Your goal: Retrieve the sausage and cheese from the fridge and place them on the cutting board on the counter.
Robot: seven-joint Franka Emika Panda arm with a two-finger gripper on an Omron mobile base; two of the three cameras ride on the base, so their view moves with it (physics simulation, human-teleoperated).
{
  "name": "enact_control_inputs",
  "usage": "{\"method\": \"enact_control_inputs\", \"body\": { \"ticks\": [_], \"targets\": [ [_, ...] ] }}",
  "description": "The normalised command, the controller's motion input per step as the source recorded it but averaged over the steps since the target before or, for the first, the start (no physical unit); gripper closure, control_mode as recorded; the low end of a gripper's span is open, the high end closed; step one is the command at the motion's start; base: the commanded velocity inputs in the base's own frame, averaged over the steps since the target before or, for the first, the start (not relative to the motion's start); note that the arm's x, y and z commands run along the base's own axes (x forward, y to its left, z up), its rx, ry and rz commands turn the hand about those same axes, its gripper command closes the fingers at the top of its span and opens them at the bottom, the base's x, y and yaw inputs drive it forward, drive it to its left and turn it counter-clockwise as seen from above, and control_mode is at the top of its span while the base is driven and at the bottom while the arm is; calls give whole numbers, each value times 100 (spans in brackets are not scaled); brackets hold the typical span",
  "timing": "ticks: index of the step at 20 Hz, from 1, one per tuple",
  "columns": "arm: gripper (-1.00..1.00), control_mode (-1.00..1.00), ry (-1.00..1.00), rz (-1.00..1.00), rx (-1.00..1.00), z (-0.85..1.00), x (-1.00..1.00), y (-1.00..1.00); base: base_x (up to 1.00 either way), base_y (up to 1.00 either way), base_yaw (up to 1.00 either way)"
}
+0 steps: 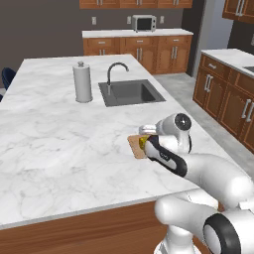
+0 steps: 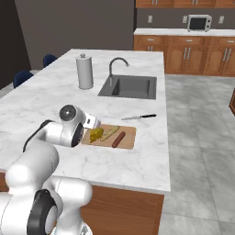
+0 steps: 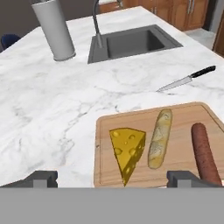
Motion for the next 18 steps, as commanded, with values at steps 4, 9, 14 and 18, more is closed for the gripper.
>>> {"method": "enact_control_inputs", "body": {
  "ticks": [4,9,14,18],
  "targets": [
    [-100,-100,1,30,-1,69,-32,1,0,0,0],
    [-100,-100,0,27,-1,68,-41,0,0,0,0],
    [-100,-100,0,20,-7,58,-52,-1,0,0,0],
    [-100,-100,0,17,-6,48,-60,0,0,0,0]
  ]
}}
